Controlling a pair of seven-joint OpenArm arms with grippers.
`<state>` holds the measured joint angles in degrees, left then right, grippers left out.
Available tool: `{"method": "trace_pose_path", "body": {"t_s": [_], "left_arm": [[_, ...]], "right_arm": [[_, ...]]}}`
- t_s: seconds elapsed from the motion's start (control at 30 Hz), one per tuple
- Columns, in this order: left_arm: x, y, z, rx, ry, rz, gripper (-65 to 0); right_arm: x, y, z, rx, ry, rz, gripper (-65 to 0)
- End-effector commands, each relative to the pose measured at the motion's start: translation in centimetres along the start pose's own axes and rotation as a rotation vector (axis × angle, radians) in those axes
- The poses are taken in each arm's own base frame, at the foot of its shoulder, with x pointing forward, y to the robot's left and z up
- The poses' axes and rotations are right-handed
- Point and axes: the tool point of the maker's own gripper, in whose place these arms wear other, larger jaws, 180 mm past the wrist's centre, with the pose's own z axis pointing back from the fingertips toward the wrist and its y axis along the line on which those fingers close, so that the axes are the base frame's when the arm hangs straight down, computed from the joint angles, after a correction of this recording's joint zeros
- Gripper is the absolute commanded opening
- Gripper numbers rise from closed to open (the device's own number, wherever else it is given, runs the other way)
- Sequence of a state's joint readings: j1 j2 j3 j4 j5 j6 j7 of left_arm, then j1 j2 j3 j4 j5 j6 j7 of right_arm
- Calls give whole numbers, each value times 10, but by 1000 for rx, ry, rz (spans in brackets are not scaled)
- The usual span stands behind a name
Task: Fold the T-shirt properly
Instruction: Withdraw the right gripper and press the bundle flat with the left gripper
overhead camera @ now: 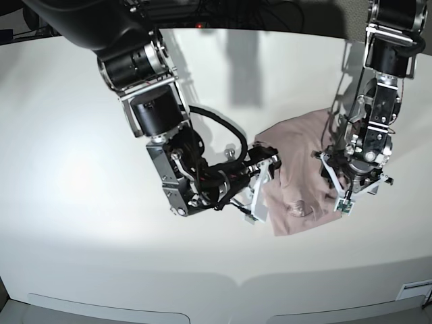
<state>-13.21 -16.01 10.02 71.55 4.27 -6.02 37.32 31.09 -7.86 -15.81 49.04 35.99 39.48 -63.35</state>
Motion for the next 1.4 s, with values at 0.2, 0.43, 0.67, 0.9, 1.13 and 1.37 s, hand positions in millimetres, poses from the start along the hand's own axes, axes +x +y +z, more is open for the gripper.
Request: {"method": "trace_pose_path", "body": {"t_s": [0.2, 0.43, 0.67, 0.9, 1.13, 1.37], "left_arm": [[45, 20, 3, 39, -100, 4, -312], [63, 29, 5, 55, -121, 7, -312], [60, 26, 5, 37, -101, 29, -312], [74, 35, 19, -16, -148, 103, -312], [62, -14, 53, -257, -148, 129, -312], [-16, -71, 60, -376, -61, 117, -312]], "right_arm": [[34, 34, 14, 151, -70, 15, -426], [32, 34, 20, 144, -13, 37, -425], [68, 28, 38, 89, -82, 93, -425], [110, -11, 68, -125, -207, 169, -425], [128, -68, 126, -308, -355, 100, -425], [100, -127, 183, -444, -401, -9, -425]]}}
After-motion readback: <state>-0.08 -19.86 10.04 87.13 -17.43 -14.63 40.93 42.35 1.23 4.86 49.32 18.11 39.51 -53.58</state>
